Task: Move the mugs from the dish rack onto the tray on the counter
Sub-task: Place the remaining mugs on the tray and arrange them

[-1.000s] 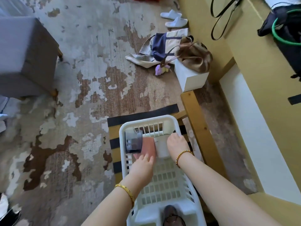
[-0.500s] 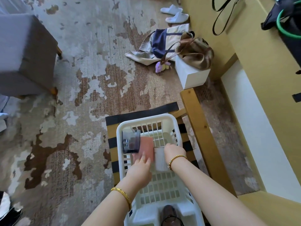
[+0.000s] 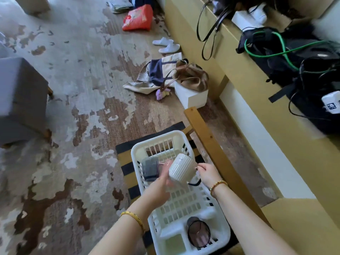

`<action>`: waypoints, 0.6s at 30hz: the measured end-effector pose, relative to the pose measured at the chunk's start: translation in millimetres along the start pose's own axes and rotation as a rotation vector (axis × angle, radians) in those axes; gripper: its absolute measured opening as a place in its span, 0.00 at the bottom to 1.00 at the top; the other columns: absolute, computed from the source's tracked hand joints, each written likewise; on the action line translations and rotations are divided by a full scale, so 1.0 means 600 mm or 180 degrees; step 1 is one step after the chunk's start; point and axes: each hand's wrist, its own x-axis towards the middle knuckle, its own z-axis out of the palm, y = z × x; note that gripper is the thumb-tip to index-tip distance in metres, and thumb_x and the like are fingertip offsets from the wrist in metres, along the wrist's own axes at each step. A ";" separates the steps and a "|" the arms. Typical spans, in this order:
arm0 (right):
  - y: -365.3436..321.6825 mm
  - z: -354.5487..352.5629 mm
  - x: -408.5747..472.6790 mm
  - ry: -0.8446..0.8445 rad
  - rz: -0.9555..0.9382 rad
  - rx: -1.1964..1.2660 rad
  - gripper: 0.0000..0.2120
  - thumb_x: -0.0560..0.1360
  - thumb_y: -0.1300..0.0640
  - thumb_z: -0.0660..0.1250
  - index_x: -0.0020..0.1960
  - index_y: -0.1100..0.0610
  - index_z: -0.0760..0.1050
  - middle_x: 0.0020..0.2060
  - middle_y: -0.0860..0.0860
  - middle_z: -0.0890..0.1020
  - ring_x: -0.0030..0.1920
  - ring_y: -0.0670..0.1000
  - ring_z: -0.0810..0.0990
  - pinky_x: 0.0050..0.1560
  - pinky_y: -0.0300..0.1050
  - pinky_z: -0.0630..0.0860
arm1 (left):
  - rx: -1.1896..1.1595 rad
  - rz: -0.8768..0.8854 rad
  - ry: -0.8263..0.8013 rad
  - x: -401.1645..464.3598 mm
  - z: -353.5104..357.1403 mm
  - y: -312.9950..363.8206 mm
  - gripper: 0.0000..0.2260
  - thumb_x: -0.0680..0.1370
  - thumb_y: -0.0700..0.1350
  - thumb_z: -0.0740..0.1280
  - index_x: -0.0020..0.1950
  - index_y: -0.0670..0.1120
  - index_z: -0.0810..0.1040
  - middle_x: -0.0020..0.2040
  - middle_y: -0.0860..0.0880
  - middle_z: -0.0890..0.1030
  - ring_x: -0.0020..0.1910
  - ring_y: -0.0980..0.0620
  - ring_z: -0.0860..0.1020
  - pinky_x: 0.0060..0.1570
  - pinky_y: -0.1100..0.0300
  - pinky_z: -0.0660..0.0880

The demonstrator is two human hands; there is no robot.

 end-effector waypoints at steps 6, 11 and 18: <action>-0.005 -0.017 -0.122 0.0173 0.0498 0.1116 0.17 0.80 0.60 0.55 0.34 0.57 0.72 0.25 0.50 0.61 0.18 0.45 0.54 0.19 0.33 0.54 | -0.0008 0.0653 0.0157 -0.107 -0.035 0.010 0.39 0.76 0.42 0.67 0.76 0.53 0.43 0.72 0.49 0.66 0.61 0.52 0.72 0.58 0.61 0.71; 0.002 -0.021 -0.224 0.0050 0.0614 0.2189 0.13 0.81 0.60 0.56 0.49 0.65 0.76 0.27 0.53 0.66 0.16 0.43 0.55 0.16 0.34 0.53 | 0.0086 0.1106 0.0459 -0.180 -0.047 0.015 0.45 0.72 0.50 0.71 0.75 0.59 0.39 0.75 0.53 0.59 0.69 0.52 0.67 0.54 0.64 0.69; 0.043 -0.082 -0.366 -0.0632 0.0661 0.3838 0.14 0.81 0.62 0.54 0.37 0.60 0.70 0.18 0.49 0.70 0.14 0.41 0.59 0.12 0.29 0.54 | 0.0400 0.2342 0.0639 -0.266 -0.059 0.115 0.47 0.65 0.53 0.77 0.73 0.61 0.49 0.74 0.53 0.61 0.69 0.52 0.64 0.64 0.59 0.62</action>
